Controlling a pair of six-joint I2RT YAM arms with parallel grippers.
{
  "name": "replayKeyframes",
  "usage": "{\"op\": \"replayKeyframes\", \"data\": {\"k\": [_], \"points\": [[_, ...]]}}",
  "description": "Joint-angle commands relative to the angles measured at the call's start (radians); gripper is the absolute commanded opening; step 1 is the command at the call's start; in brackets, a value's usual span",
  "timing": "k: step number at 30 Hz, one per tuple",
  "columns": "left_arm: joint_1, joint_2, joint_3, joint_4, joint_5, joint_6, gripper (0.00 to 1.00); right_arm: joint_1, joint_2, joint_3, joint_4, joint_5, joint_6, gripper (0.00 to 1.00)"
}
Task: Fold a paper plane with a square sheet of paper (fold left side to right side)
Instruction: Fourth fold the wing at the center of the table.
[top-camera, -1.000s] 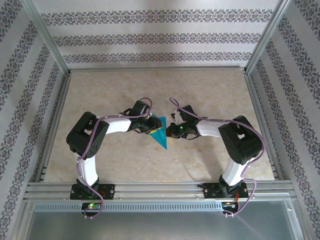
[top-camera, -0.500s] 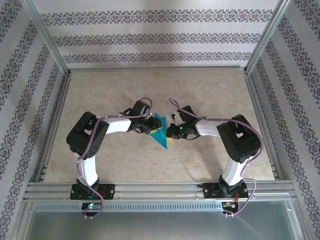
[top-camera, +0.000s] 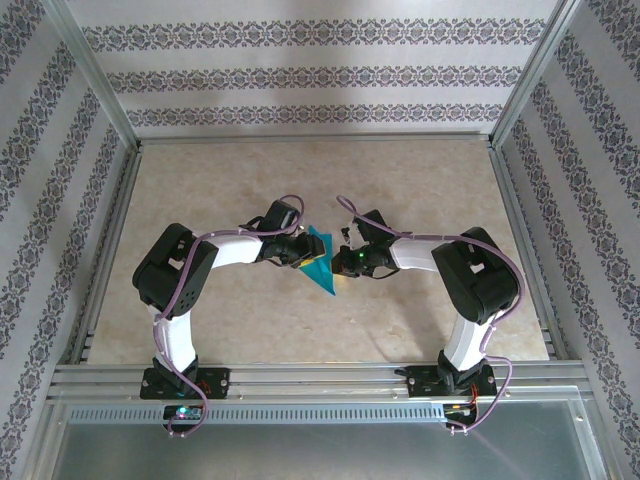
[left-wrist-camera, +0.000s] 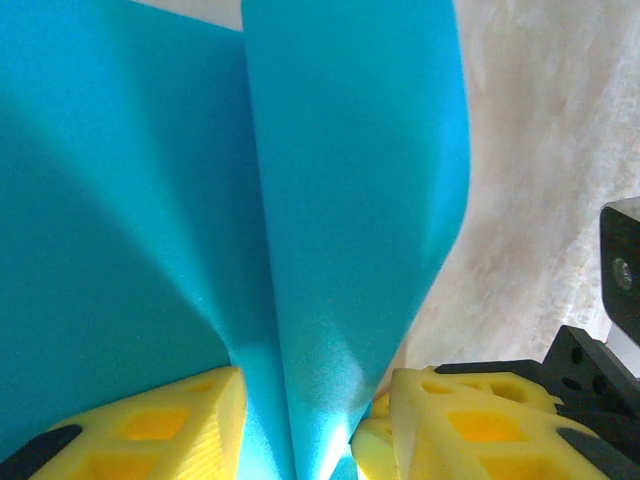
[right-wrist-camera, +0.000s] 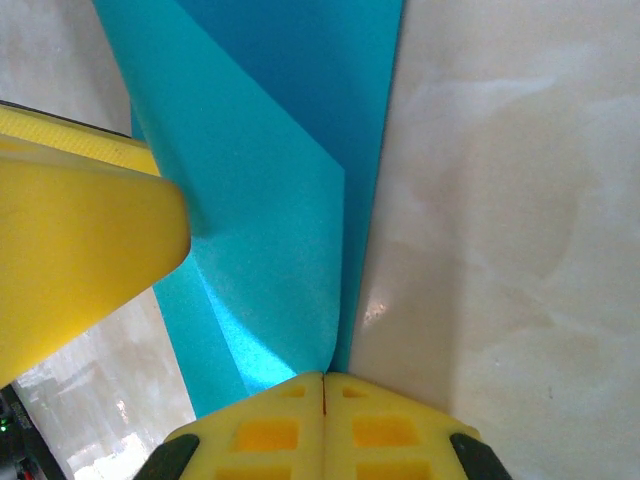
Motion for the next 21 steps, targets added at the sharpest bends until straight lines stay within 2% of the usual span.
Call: {"op": "replayKeyframes", "data": {"k": [1,13,18,21], "points": [[-0.014,-0.02,0.022,-0.065,-0.02,0.024,0.46,0.017,0.045,0.006,-0.06,0.067,-0.033,0.0],[0.01,-0.14,0.036,-0.129,-0.07,0.088,0.49,0.02,0.06,0.002,-0.078,0.077,-0.048,0.0],[0.014,-0.112,0.019,-0.062,0.023,0.094,0.26,0.023,0.061,0.008,-0.081,0.078,-0.049,0.0],[0.006,-0.062,0.023,-0.006,0.074,0.073,0.18,0.024,0.061,0.01,-0.085,0.08,-0.051,0.0]]}}
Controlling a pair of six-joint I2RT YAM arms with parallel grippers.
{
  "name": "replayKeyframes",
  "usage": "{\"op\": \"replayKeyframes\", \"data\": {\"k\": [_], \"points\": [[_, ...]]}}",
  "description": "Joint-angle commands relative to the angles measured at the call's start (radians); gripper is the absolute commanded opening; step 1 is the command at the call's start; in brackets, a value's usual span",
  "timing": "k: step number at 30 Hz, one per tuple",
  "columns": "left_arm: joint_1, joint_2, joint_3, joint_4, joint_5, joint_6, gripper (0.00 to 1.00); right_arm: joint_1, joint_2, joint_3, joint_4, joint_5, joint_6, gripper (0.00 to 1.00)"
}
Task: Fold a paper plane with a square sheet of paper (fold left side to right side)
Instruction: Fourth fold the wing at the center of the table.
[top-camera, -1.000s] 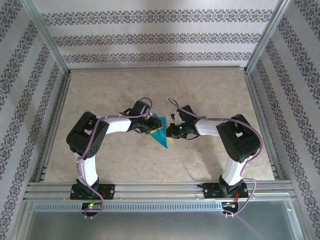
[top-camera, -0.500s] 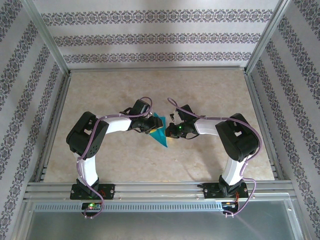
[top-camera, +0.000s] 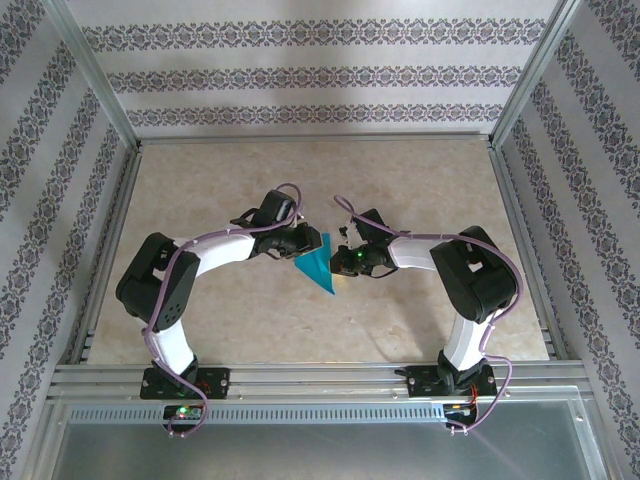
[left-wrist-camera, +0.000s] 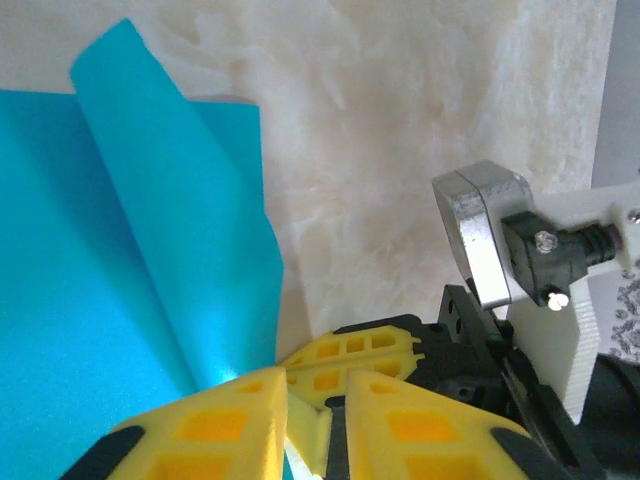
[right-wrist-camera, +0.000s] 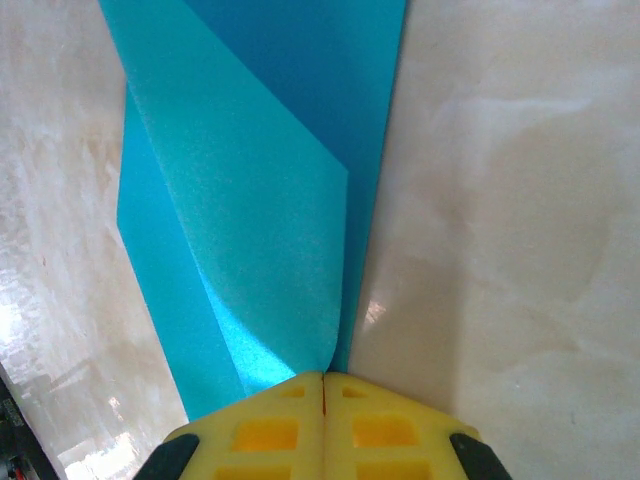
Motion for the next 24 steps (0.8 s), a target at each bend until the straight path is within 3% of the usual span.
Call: {"op": "replayKeyframes", "data": {"k": [1,7,24], "points": [[0.0,0.059,0.004,0.063,0.074,-0.001,0.17,0.018,0.048,-0.006,-0.079,0.078,-0.029,0.0],[-0.009,0.126,0.039,0.081,0.101,-0.004,0.14,0.019,0.047,-0.003,-0.096,0.088,-0.034,0.0],[-0.003,0.173,0.027,-0.01,-0.003,0.019,0.14,0.025,0.055,0.014,-0.138,0.104,-0.059,0.0]]}}
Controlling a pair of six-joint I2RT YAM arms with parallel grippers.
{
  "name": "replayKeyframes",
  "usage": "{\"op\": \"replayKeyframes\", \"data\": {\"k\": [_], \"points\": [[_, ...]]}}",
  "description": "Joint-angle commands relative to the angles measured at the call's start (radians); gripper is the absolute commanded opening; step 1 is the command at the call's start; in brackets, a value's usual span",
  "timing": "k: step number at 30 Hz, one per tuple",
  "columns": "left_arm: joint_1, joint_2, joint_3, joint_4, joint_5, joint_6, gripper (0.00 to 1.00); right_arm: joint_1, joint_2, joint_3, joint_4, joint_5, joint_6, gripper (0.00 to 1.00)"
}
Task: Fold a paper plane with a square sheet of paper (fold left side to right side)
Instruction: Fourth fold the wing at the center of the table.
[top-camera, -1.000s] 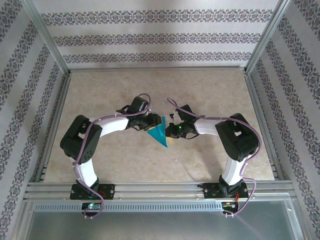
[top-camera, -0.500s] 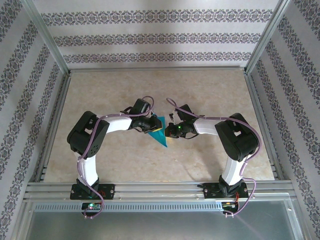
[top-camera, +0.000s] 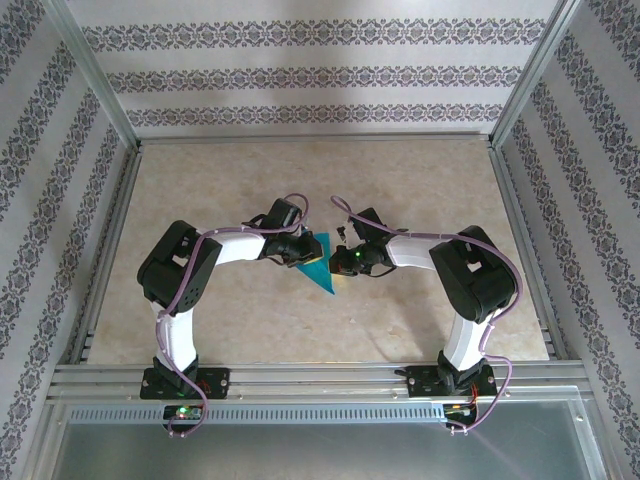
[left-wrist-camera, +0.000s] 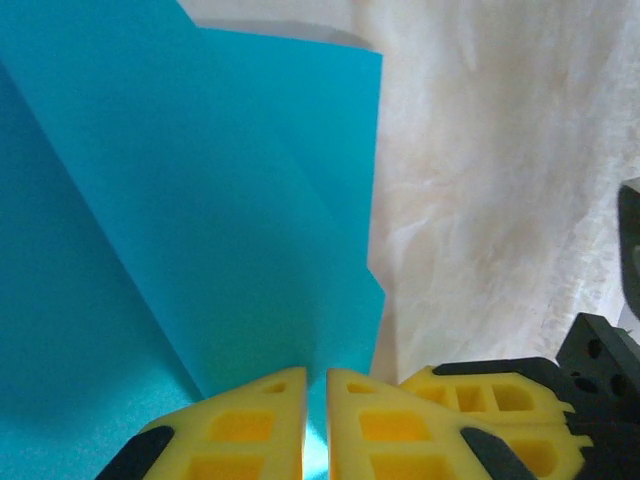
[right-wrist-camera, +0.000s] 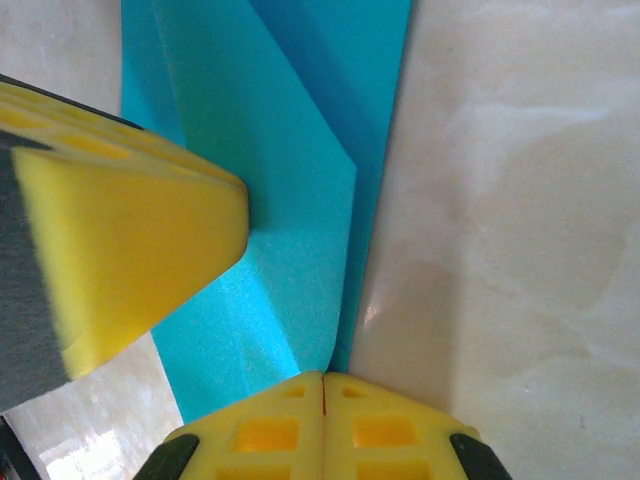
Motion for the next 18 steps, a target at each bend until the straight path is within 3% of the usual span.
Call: {"op": "replayKeyframes", "data": {"k": [1,10,18], "points": [[0.001,0.031,0.012,-0.044,-0.026,0.02,0.14,0.013,0.052,-0.011,-0.096,0.077,-0.031,0.0],[0.001,0.06,0.01,-0.082,-0.053,0.019,0.13,0.013,0.042,0.001,-0.101,0.062,-0.03,0.0],[0.001,0.064,-0.003,-0.1,-0.064,0.027,0.11,0.006,-0.022,0.032,-0.094,0.01,0.001,0.14]]}}
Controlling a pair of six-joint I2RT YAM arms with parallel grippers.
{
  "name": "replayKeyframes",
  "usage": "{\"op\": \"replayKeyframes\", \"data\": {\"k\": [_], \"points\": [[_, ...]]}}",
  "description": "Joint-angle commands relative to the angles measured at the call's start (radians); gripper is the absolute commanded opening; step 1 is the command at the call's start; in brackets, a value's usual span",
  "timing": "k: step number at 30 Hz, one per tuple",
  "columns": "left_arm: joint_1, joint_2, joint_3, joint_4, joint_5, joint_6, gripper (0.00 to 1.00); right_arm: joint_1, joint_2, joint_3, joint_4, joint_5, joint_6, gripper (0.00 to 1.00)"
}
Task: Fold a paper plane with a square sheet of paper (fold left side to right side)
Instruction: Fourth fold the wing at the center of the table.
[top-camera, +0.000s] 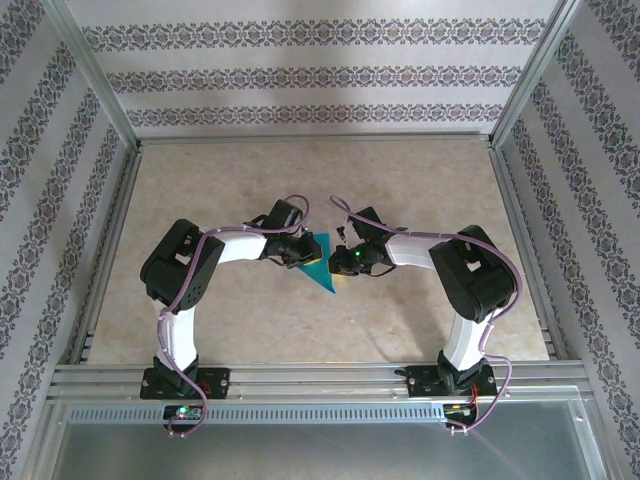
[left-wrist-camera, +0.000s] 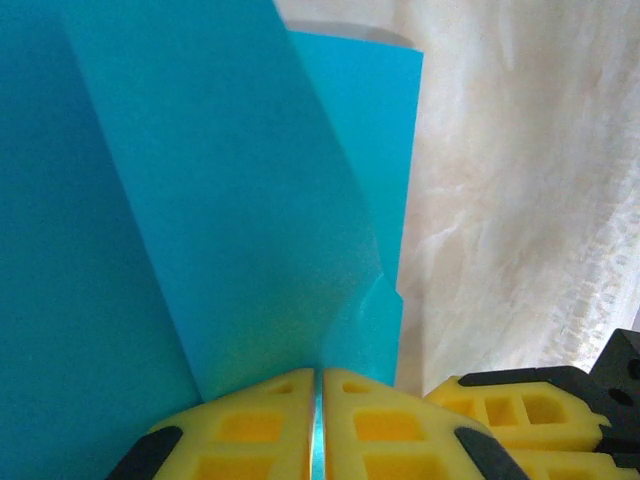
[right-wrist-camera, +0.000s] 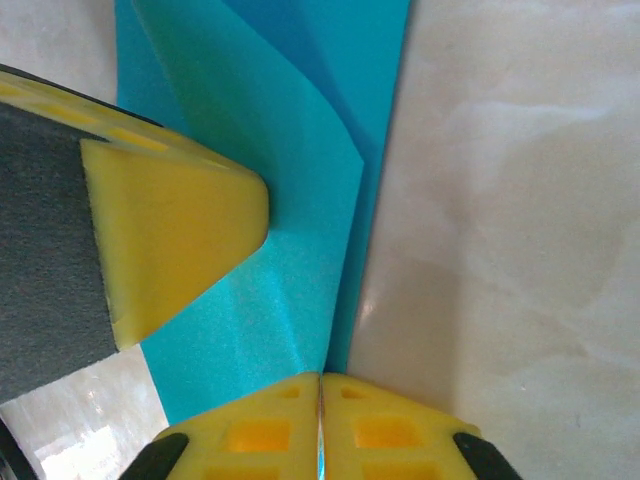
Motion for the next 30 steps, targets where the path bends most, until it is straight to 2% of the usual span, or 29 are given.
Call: {"op": "replayKeyframes", "data": {"k": [1,9,13,19,22,30], "points": [[0.0,0.044,-0.01,-0.09,-0.058,0.029,0.11,0.004,-0.034,0.02,-0.064,0.006,0.013,0.15],[0.0,0.058,-0.01,-0.088,-0.056,0.026,0.1,-0.031,-0.142,0.002,-0.072,-0.015,0.042,0.28],[0.0,0.057,-0.01,-0.087,-0.053,0.027,0.1,-0.055,-0.197,-0.011,-0.091,-0.045,0.044,0.28],[0.0,0.053,-0.011,-0.086,-0.055,0.026,0.1,-0.04,-0.208,-0.052,-0.029,-0.245,0.11,0.09],[0.001,0.052,-0.008,-0.086,-0.056,0.025,0.1,-0.008,-0.193,-0.087,0.036,-0.299,0.159,0.02],[0.001,0.051,-0.008,-0.093,-0.055,0.029,0.1,0.029,-0.119,-0.122,0.102,-0.298,0.183,0.0]]}}
